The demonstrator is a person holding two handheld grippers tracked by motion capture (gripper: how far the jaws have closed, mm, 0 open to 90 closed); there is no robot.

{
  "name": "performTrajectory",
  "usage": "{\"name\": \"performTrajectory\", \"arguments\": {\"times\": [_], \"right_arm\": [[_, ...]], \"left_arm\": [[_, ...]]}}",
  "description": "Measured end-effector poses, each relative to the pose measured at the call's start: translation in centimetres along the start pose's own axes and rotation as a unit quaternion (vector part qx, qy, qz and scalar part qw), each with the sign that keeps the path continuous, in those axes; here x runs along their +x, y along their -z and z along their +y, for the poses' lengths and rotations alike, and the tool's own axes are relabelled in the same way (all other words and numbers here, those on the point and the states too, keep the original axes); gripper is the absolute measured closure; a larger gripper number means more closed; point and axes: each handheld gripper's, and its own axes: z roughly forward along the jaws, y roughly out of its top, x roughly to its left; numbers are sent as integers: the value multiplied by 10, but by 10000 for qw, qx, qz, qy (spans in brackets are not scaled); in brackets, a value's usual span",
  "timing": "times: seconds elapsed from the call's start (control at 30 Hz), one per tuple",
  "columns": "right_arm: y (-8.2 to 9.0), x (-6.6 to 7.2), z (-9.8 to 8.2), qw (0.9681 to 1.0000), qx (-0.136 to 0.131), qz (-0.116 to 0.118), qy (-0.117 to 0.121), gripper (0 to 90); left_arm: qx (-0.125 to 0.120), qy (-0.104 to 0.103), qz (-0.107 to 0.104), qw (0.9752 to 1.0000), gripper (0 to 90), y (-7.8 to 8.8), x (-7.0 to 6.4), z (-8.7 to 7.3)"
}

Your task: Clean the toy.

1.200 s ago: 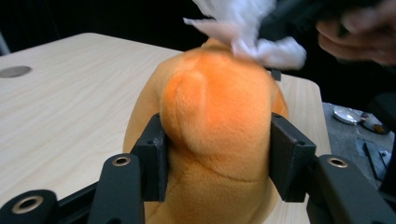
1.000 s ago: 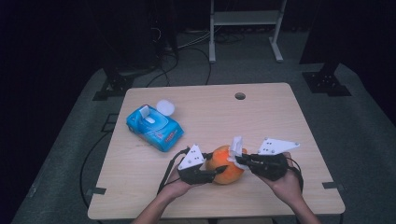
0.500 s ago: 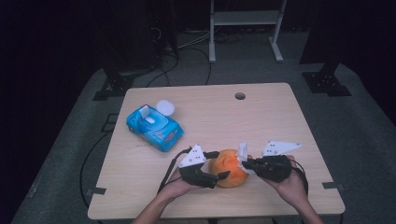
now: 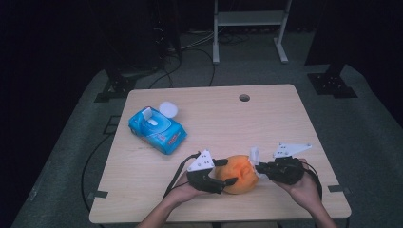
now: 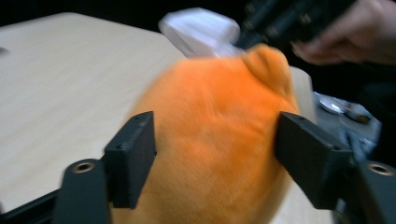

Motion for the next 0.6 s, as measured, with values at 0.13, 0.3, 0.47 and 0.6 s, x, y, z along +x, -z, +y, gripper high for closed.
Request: {"name": "performTrajectory", "arguments": {"times": [0.13,0.3,0.47,0.6], "right_arm": [[7,0,-2,9999,15,105,-71,839],[4,-3,-13,9989,86,443,-157,839],[5,-1,-14,9979,167,627,78,839],[4,-1,-17,9972,221,696,184,838]], "left_arm": [[162,-123,-521,9984,301,4,-5,3],[-35,-1,-397,9992,256,6,5,10],[155,180,-577,9981,227,-7,20,12],[428,240,-812,9955,248,-17,21,10]]}}
